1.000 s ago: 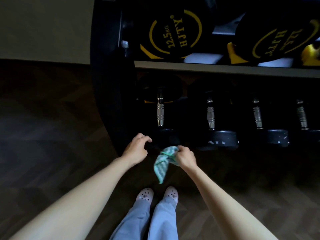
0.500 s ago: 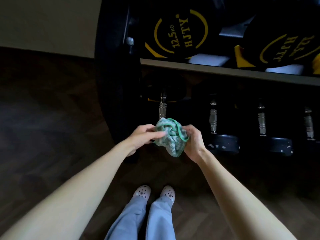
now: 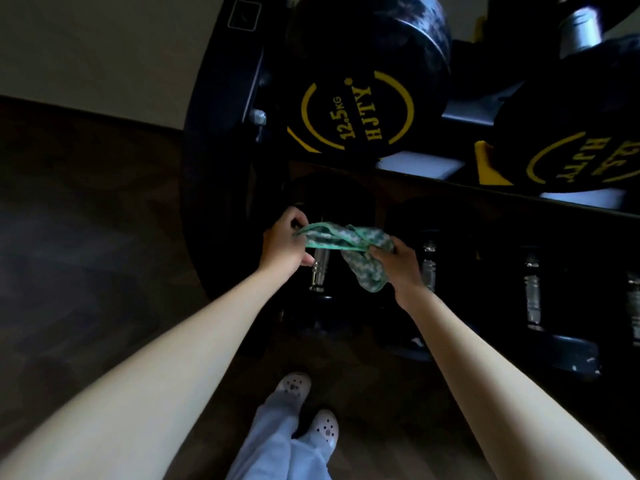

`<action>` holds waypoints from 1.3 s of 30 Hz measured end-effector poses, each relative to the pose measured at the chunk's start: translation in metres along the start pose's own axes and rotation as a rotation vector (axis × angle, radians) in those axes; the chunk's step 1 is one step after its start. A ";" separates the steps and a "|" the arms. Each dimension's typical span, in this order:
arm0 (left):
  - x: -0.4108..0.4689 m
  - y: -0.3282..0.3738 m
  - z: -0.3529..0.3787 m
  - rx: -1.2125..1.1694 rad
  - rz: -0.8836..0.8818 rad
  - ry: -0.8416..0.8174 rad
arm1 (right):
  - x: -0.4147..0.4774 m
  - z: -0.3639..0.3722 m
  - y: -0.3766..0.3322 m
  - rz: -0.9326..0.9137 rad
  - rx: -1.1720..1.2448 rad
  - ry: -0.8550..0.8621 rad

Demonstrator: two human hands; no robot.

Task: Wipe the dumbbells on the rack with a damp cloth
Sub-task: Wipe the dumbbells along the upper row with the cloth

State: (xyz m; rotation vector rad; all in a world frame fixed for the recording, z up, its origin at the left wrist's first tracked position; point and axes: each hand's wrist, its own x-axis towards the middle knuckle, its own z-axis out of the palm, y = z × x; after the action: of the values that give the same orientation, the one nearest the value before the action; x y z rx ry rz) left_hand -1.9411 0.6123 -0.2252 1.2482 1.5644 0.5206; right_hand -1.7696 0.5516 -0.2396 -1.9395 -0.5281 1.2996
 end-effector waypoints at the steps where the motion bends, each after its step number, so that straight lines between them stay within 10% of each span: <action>1: 0.008 0.000 0.002 0.062 0.033 0.021 | 0.010 0.004 -0.002 0.011 0.003 0.002; 6: 0.043 -0.014 0.010 0.499 0.448 0.003 | 0.064 0.030 0.008 -0.010 -0.086 0.122; 16: 0.089 -0.046 0.041 0.741 0.210 -0.299 | 0.095 0.068 0.032 0.043 -0.324 0.342; 39: 0.069 -0.070 0.046 0.779 -0.131 -0.509 | 0.086 0.063 0.063 0.052 -0.798 -0.262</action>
State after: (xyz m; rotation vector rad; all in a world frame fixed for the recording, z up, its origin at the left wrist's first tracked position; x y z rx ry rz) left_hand -1.9279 0.6369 -0.3302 1.6593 1.4146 -0.5243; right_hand -1.7962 0.5906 -0.3537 -2.4179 -1.2883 1.5272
